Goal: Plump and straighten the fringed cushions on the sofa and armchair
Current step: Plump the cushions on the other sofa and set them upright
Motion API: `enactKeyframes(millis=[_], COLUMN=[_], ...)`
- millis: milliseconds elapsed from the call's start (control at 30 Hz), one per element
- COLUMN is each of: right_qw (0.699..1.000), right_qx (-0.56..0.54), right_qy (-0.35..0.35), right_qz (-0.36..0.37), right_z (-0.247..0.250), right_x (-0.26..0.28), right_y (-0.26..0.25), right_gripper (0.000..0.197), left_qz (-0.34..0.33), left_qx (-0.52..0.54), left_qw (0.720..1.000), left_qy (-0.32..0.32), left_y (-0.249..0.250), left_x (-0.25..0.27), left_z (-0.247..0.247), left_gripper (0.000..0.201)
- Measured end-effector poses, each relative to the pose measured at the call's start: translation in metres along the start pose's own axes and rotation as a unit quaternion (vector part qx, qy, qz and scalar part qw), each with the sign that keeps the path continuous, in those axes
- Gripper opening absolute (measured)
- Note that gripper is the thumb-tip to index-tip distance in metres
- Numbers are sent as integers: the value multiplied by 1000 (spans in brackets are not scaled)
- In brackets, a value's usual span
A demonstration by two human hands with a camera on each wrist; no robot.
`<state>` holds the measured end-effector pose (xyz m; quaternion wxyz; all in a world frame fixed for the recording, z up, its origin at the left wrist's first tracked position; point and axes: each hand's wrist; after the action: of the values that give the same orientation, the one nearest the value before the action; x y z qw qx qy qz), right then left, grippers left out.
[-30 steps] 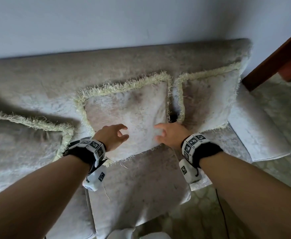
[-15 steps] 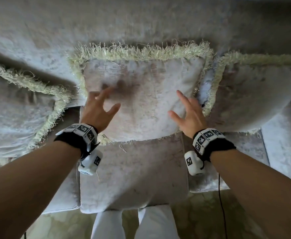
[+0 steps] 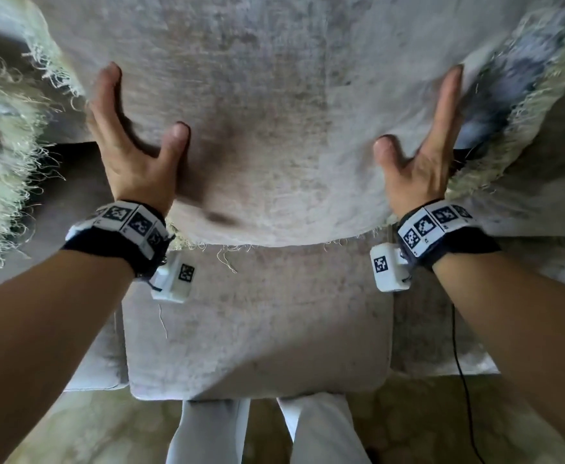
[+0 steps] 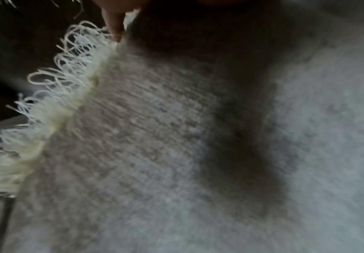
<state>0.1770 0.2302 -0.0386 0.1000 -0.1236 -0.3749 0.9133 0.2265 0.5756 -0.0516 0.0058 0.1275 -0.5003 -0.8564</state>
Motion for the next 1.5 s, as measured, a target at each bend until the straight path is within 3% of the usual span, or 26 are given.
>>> enactKeyframes(millis=[200,367,500,600,700,767,967,1067,1167,1333,1433,1500], right_qw=[995,987,974,959,942,937,940,939,938,951,962,971], right_qx=[-48,-45,16,81,111,128,137,140,137,136,135,139], right_qy=[17,3,-78,-124,-142,-157,-161,-151,-148,-162,-145,-118], right_qz=[84,152,213,243,281,286,268,277,284,227,190,156], right_z=[3,28,54,60,55,46,21,13,12,35,63,87], right_x=[-9,-23,-57,-84,-100,-105,-107,-109,-109,-93,-71,-52], right_y=[-15,-62,-111,-146,-163,-161,-134,-130,-126,-118,-111,-107], right_gripper=[100,89,91,90,86,86,91,90,88,88,83,77], left_qz=[10,147,299,393,472,509,536,533,527,525,464,397], left_qx=[31,18,53,91,106,126,185,189,193,164,117,82], left_qw=[999,981,933,881,836,810,772,773,786,796,838,882], left_qy=[36,123,193,245,258,262,288,289,261,253,262,240], left_y=[15,33,40,51,58,57,22,5,-2,11,42,61], left_x=[-3,14,31,40,42,42,33,30,33,30,21,16], left_z=[-2,13,18,12,0,-11,-35,-39,-36,-15,12,31], left_gripper=[44,38,49,39,36,38,39,35,76,58,67,70])
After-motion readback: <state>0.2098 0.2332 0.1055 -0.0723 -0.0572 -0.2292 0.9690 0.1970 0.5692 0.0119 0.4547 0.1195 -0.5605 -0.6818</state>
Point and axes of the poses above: each hand's wrist, its own x-axis away from the middle knuckle, its own z-axis out of the back of the hand, y = z × x, and after that the axes turned 2 degrees about z, right-handed
